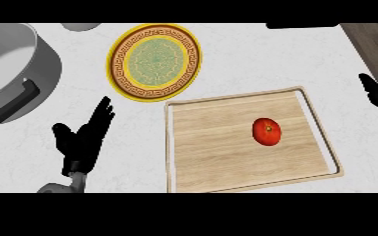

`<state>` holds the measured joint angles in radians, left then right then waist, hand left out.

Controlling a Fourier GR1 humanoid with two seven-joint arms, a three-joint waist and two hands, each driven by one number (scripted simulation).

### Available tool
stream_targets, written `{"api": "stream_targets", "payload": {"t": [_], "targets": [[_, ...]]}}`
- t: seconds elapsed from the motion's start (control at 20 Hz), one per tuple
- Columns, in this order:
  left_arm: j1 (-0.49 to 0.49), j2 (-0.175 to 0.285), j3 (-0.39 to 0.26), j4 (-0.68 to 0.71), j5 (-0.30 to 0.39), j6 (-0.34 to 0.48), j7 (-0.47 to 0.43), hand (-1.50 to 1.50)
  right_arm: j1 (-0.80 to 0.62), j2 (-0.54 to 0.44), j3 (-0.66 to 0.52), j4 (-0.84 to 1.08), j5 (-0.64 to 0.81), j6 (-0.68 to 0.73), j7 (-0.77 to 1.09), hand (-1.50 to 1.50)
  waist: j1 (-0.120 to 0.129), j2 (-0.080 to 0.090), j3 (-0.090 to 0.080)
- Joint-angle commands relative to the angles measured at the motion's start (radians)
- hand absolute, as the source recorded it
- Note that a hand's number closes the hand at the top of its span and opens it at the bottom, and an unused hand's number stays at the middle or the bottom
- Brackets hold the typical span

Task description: Pick the tomato from the tray and place it in the plate

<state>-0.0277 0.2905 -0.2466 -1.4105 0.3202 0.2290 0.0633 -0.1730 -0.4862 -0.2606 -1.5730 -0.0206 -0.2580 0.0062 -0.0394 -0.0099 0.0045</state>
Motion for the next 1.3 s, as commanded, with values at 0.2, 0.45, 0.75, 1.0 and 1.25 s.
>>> {"api": "stream_targets", "payload": {"t": [0.2, 0.45, 0.75, 1.0, 1.25], "targets": [[0.037, -0.007, -0.011, -0.019, -0.002, -0.023, 0.108, 0.00, 0.260, 0.051, -0.048, -0.286, 0.022, -0.014, -0.022, -1.50, 0.028, 0.007, -0.005], [0.026, -0.003, -0.009, -0.017, 0.000, -0.029, 0.109, 0.00, 0.340, -0.129, 0.046, -0.366, 0.097, 0.163, 0.217, -1.50, 0.024, 0.006, -0.008], [0.021, -0.010, 0.004, 0.038, -0.001, -0.061, 0.070, 0.00, 0.305, -0.225, 0.162, -0.489, 0.150, 0.286, 0.477, -1.50, 0.038, 0.011, -0.007], [-0.003, -0.017, 0.021, 0.019, -0.013, -0.042, 0.106, 0.00, 0.284, -0.215, 0.274, -0.593, 0.245, 0.322, 0.695, -1.50, 0.038, 0.009, -0.006], [0.030, -0.022, 0.013, -0.005, -0.028, -0.065, 0.097, 0.00, 0.055, -0.117, 0.443, -0.525, 0.366, 0.325, 0.901, -1.50, 0.055, 0.011, -0.006]]}}
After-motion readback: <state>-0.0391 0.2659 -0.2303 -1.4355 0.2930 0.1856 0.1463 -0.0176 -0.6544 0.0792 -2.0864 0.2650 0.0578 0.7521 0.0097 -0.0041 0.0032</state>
